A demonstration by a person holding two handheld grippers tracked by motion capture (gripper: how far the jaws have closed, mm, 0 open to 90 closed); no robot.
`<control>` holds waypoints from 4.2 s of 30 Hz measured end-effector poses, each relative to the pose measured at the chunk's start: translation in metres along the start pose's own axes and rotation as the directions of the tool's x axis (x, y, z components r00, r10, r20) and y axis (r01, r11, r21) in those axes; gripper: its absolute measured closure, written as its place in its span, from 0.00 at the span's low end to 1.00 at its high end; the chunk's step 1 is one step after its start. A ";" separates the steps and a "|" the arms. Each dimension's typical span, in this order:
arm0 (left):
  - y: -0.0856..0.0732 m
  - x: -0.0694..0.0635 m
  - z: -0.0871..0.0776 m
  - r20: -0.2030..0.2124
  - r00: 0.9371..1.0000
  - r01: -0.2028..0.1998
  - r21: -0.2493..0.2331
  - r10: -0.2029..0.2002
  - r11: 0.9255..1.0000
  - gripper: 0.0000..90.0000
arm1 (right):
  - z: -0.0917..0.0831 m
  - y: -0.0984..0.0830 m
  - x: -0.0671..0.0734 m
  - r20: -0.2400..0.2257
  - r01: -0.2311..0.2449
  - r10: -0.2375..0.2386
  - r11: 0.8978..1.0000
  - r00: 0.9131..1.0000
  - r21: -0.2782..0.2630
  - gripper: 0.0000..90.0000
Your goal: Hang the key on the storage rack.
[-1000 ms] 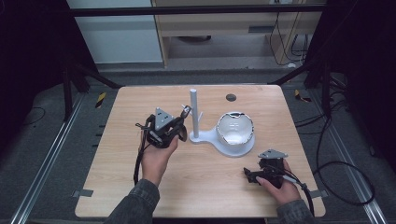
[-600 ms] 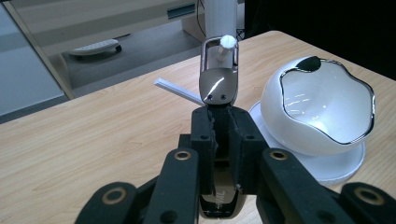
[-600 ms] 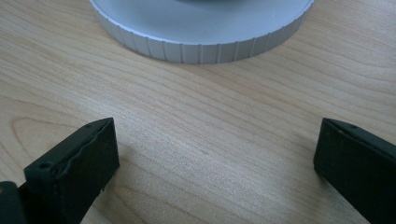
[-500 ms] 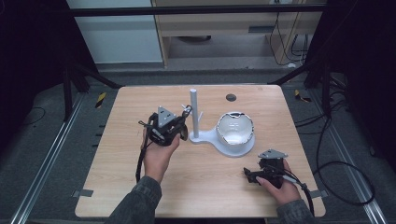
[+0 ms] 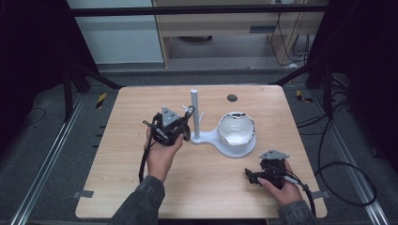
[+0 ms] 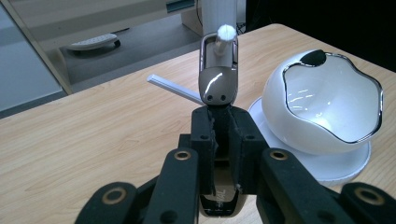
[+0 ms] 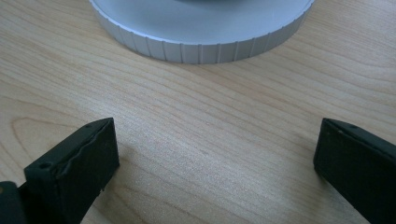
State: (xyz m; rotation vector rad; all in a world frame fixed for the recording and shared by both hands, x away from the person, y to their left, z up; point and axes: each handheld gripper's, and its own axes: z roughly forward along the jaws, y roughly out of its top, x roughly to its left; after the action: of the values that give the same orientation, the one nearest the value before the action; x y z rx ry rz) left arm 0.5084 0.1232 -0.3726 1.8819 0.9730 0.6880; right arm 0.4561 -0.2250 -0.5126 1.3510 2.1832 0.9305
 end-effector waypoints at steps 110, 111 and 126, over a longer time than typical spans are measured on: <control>-0.021 0.000 -0.003 0.119 0.993 0.000 0.155 -0.018 0.988 0.15 | 0.000 0.000 0.001 0.007 -0.007 0.007 1.000 1.000 0.000 0.01; -0.023 0.001 -0.005 0.117 0.993 -0.007 0.159 -0.011 0.987 0.14 | 0.000 0.000 0.001 0.006 -0.008 0.008 1.000 1.000 0.000 0.01; -0.068 0.033 -0.026 0.106 0.994 0.012 0.215 -0.036 0.976 0.12 | 0.000 0.000 0.001 0.007 -0.008 0.008 1.000 1.000 0.000 0.01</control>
State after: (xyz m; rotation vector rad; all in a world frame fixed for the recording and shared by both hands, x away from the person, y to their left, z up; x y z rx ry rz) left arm 0.4825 0.1830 -0.4192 2.0688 1.0309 0.4745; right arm 0.4557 -0.2240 -0.5125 1.3616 2.1746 0.9276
